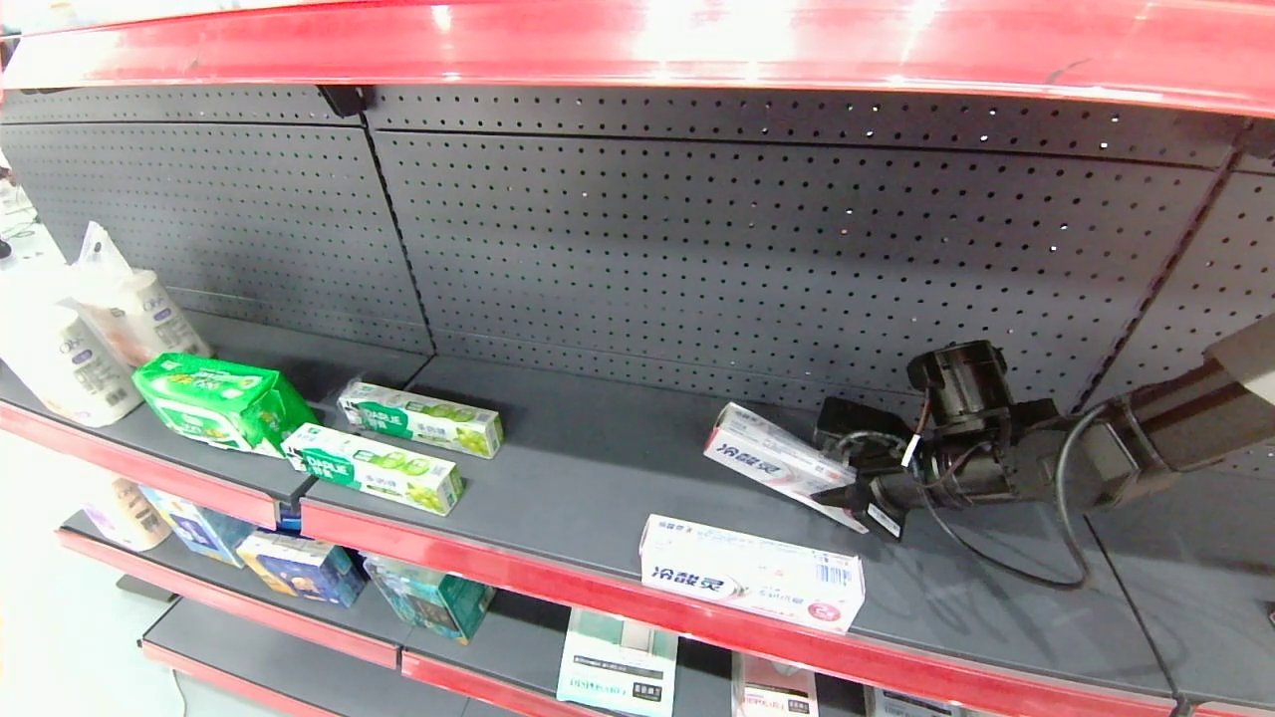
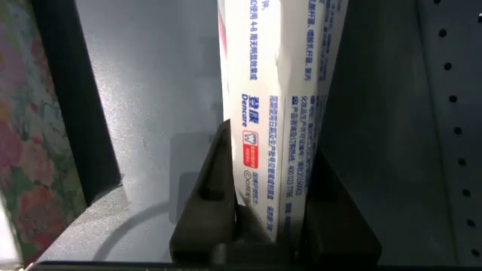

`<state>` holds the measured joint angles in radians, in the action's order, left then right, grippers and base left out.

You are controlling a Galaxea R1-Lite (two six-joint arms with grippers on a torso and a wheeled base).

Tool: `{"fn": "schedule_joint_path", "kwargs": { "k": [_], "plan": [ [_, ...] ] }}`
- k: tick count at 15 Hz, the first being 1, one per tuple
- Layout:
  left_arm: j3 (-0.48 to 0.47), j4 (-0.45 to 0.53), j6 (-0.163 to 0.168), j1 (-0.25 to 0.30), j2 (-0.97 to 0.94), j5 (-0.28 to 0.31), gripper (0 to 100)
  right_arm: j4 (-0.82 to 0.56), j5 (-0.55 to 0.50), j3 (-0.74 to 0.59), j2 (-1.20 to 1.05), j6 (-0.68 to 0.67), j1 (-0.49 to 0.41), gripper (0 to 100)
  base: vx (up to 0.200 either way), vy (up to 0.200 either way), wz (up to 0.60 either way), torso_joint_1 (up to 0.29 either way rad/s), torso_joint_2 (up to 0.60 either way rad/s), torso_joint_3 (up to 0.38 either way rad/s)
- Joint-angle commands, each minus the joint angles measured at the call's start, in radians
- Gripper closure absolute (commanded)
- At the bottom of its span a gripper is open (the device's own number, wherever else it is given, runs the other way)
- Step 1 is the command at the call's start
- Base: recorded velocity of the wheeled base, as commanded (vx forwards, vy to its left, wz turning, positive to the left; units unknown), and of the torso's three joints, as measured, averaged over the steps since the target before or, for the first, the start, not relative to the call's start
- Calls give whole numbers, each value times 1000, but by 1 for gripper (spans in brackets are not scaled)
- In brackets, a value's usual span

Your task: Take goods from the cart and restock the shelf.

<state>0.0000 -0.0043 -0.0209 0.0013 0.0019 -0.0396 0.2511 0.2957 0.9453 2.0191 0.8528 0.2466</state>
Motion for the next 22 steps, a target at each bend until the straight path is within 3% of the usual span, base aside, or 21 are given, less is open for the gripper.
{"fn": "schedule_joint_path", "kwargs": {
  "k": [1, 2, 3, 11, 17, 22],
  "plan": [
    [0, 0, -1, 0, 0, 0, 0, 1, 0, -2, 1, 0, 10, 100, 0, 0, 0, 0, 0, 0],
    [-2, 0, -1, 0, 0, 0, 0, 1, 0, -2, 1, 0, 10, 100, 0, 0, 0, 0, 0, 0],
    [0, 0, -1, 0, 0, 0, 0, 1, -1, -2, 1, -1, 10, 0, 0, 0, 0, 0, 0, 0],
    [0, 0, -1, 0, 0, 0, 0, 5, -24, 3, -7, -29, -21, 0, 0, 0, 0, 0, 0, 0],
    [0, 0, -1, 0, 0, 0, 0, 4, -24, -69, -62, -67, -66, 0, 0, 0, 0, 0, 0, 0],
    [0, 0, -1, 0, 0, 0, 0, 4, -21, -142, -119, -196, -101, 0, 0, 0, 0, 0, 0, 0]
  ]
}}
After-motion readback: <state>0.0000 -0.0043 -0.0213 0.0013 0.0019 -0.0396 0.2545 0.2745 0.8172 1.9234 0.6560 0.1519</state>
